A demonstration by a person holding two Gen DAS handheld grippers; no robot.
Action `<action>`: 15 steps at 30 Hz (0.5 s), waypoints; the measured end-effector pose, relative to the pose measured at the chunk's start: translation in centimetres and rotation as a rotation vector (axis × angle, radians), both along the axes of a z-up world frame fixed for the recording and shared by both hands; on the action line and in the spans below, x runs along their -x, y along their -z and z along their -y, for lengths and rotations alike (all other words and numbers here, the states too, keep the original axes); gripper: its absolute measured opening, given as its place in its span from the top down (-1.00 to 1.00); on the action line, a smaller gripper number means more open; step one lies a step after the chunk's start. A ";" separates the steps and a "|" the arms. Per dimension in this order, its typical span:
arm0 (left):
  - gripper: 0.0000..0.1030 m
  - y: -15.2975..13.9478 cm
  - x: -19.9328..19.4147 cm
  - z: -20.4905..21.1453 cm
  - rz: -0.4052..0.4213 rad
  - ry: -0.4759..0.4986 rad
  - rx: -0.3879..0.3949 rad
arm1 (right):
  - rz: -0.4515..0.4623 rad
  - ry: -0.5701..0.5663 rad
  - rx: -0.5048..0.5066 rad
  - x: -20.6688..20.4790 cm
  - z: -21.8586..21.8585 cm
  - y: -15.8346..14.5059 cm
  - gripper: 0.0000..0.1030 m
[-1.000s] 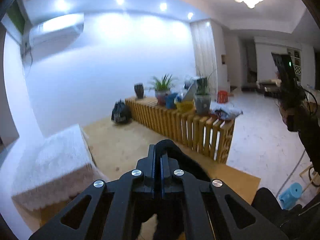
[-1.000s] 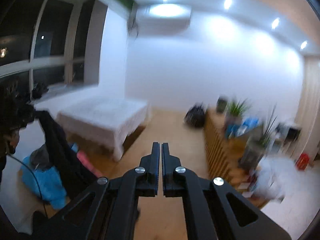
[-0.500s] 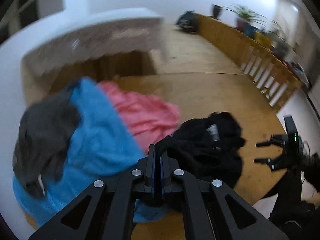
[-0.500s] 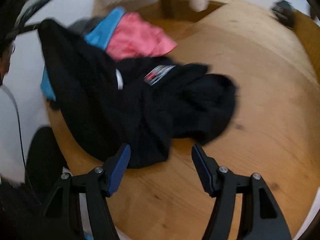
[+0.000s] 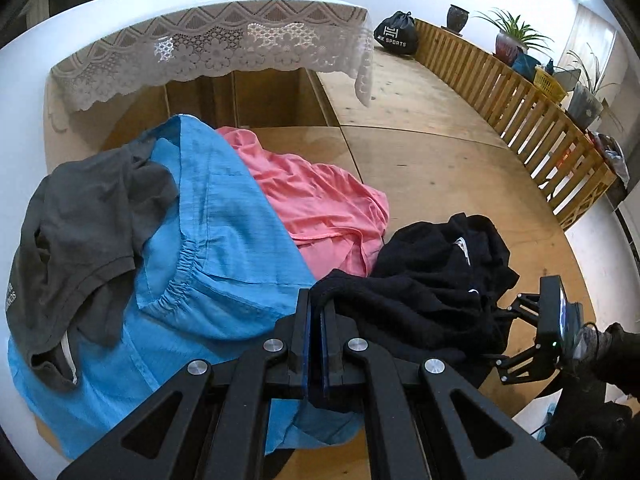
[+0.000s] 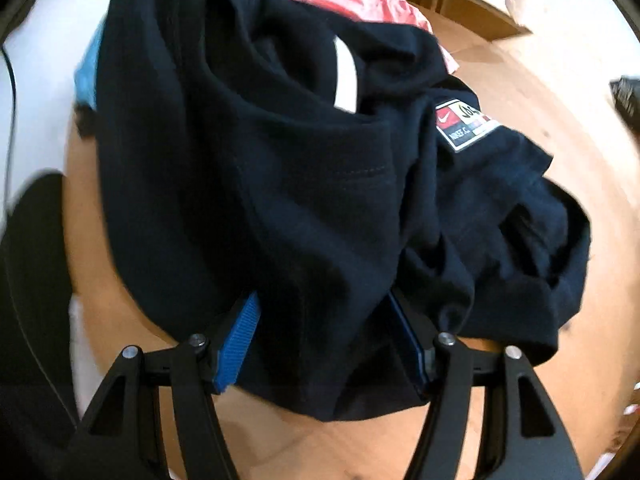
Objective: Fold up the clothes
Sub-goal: 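Raise the navy sweatshirt high with both grippers and shake it out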
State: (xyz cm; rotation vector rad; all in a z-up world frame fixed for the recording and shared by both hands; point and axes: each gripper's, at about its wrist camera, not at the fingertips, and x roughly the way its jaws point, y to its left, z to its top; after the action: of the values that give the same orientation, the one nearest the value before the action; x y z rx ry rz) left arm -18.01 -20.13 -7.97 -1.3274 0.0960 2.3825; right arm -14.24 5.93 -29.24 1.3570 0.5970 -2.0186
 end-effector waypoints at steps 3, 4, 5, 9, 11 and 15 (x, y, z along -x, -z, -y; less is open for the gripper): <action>0.95 -1.5 -0.8 -0.6 -0.041 0.013 -0.011 | 0.010 0.046 0.074 1.0 -1.7 -2.5 0.86; 0.95 -2.5 -1.2 -1.0 -0.065 0.024 -0.009 | -0.007 0.067 0.102 1.3 -2.6 -4.2 0.87; 0.95 -3.6 -1.6 -1.4 -0.089 0.033 -0.011 | -0.042 0.085 0.121 1.6 -3.7 -6.2 0.87; 0.95 -9.1 -2.9 -3.2 -0.198 0.068 -0.057 | -0.223 0.177 0.178 2.4 -8.7 -16.6 0.87; 0.95 -12.6 -3.6 -4.4 -0.266 0.094 -0.077 | -0.307 0.219 0.187 2.5 -11.0 -21.8 0.87; 0.95 -20.6 -5.4 -7.1 -0.414 0.145 -0.116 | -0.521 0.266 0.163 0.7 -14.2 -33.5 0.87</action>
State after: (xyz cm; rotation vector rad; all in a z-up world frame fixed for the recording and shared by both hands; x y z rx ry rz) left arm -12.60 -13.04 12.65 -0.7352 0.1626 2.4586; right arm -14.93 20.10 4.23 0.8449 0.4730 -2.6018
